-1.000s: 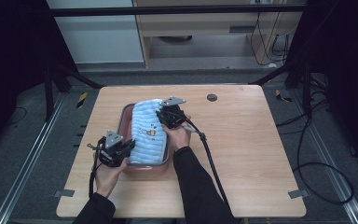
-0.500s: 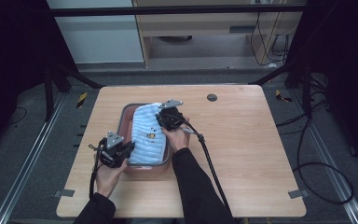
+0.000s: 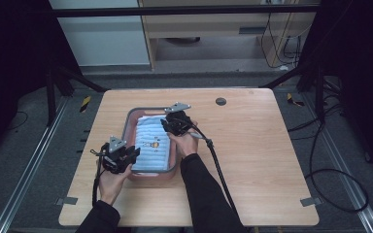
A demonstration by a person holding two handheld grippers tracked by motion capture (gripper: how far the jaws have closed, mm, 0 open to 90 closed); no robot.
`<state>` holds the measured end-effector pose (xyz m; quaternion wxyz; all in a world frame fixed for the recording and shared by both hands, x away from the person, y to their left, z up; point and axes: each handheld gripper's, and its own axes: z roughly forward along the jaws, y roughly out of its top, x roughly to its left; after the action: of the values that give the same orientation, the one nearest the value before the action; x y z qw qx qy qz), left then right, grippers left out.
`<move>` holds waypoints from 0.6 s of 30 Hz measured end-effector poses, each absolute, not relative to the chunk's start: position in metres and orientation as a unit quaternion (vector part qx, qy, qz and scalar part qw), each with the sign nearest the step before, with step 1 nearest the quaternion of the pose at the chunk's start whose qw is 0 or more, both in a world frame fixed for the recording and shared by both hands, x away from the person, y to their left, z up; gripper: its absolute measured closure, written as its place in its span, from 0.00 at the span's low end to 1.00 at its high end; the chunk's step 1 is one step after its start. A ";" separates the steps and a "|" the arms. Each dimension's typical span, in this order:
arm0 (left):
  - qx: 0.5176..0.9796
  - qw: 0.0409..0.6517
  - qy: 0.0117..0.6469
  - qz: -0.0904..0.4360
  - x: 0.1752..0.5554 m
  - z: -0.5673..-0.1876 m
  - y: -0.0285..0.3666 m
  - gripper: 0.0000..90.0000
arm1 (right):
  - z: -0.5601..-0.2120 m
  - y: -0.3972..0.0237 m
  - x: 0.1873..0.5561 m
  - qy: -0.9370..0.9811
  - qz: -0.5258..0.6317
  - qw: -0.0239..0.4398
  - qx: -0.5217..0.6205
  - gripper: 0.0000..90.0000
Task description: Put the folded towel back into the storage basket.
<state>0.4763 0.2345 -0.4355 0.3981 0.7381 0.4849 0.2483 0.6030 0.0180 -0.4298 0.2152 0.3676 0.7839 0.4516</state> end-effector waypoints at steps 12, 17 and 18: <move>0.721 0.441 0.469 0.256 0.465 -0.416 0.241 0.63 | -0.397 -0.009 0.583 0.758 0.486 0.235 0.366 0.58; 0.724 0.456 0.452 0.249 0.460 -0.408 0.243 0.55 | -0.382 -0.037 0.567 0.744 0.501 0.247 0.367 0.49; 0.724 0.456 0.452 0.249 0.460 -0.408 0.243 0.55 | -0.381 -0.041 0.565 0.742 0.504 0.246 0.368 0.48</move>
<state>0.4597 0.2434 -0.4083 0.4565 0.7245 0.4525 0.2490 0.5654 -0.0411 -0.3807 0.2458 0.3683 0.7416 0.5040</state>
